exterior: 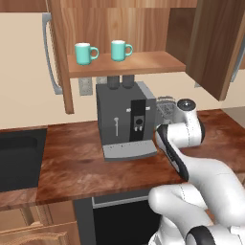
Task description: Pick the mug on the counter and place it in the cabinet with the handle facing the right, like the mugs already inside.
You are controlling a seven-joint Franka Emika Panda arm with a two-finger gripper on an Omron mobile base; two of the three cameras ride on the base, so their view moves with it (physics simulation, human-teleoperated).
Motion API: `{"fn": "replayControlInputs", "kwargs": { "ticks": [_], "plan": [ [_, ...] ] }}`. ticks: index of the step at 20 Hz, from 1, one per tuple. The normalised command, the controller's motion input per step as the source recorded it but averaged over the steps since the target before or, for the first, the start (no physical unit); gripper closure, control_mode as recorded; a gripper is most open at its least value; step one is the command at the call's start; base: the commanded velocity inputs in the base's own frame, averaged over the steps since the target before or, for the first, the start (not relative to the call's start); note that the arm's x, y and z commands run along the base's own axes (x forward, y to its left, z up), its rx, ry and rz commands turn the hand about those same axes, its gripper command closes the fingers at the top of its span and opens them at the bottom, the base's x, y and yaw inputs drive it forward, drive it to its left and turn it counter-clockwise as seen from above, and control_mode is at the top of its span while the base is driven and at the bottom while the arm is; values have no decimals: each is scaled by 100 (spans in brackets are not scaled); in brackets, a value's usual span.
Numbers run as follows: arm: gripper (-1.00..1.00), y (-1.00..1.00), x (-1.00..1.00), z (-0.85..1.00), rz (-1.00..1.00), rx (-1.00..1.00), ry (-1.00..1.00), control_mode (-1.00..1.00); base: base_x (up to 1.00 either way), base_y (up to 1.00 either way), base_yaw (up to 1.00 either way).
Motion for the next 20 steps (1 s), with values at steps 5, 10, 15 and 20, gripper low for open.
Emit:
{"fn": "replayControlInputs", "kwargs": {
  "ticks": [5,10,15,20],
  "plan": [
    [100,11,-20,25,12,-1,-4,-100,0,0,0],
    [100,8,-19,24,13,0,-6,-100,0,0,0],
    [100,8,-11,25,15,0,-6,-100,0,0,0],
    [100,7,-3,26,18,0,-4,-100,0,0,0]
  ]
}}
